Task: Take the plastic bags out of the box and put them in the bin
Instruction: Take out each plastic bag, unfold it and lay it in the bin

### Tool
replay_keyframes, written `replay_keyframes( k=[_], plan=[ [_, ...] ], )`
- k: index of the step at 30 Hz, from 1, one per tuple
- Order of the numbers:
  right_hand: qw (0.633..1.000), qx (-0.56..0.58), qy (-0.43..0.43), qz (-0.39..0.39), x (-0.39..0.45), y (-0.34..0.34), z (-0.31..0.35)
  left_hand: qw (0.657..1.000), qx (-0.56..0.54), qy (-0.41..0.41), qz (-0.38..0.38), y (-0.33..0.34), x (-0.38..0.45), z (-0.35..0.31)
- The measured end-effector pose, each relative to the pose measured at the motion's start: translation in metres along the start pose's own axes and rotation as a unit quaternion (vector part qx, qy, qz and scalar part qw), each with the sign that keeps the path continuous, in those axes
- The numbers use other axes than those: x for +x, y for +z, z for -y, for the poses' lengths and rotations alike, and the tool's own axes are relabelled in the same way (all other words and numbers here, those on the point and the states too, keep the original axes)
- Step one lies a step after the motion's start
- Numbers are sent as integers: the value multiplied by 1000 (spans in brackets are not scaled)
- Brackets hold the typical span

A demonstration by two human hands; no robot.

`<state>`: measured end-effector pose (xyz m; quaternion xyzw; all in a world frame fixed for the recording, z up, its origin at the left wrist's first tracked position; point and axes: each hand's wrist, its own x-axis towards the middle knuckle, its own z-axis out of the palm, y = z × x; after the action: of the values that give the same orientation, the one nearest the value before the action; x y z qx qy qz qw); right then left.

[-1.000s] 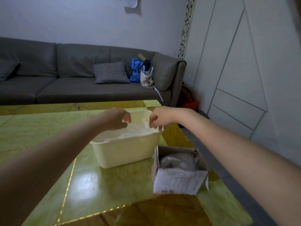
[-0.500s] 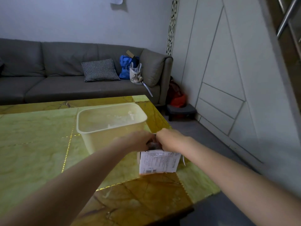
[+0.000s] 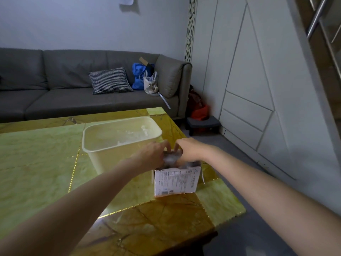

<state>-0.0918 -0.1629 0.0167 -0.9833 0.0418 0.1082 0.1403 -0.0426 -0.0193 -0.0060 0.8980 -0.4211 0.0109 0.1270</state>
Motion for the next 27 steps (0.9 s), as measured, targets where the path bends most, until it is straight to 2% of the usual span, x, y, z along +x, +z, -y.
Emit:
replay_keyframes(
  k=[2, 5, 8, 10, 13, 16, 19, 20, 21, 23, 24, 27],
  plan=[
    [999, 45, 13, -2, 0, -2, 2, 1000, -14, -13, 18, 1, -2, -1],
    [992, 123, 8, 21, -1, -6, 4, 999, 26, -9, 30, 3, -2, -2],
    [982, 181, -4, 59, -4, -9, 6, 996, 54, -46, 49, 2, 0, -7],
    [967, 245, -26, 57, -3, -10, 6, 993, 75, -64, 72, 6, 2, -8],
    [925, 374, -47, 39, -4, -16, 5, 989, 101, -71, 86, 9, 4, -6],
    [870, 488, -66, 11, -6, -27, 5, 990, 77, -60, 97, 5, 2, -4],
    [771, 624, -87, -89, -3, -46, 8, 990, 56, -54, 115, 0, -3, -2],
    [742, 655, -91, -116, -2, -53, 9, 990, 33, -54, 123, -1, -3, -1],
    [729, 665, -92, -137, -1, -59, 10, 989, -6, -53, 135, -4, -2, -1],
    [733, 656, -89, -157, -1, -68, 12, 983, -105, -46, 143, -15, -2, -3],
    [731, 656, -88, -166, -2, -70, 13, 974, -180, -60, 121, -25, -2, -2],
    [695, 682, -84, -211, -5, -75, 13, 910, -403, -89, 32, -47, -8, 11]
  ],
)
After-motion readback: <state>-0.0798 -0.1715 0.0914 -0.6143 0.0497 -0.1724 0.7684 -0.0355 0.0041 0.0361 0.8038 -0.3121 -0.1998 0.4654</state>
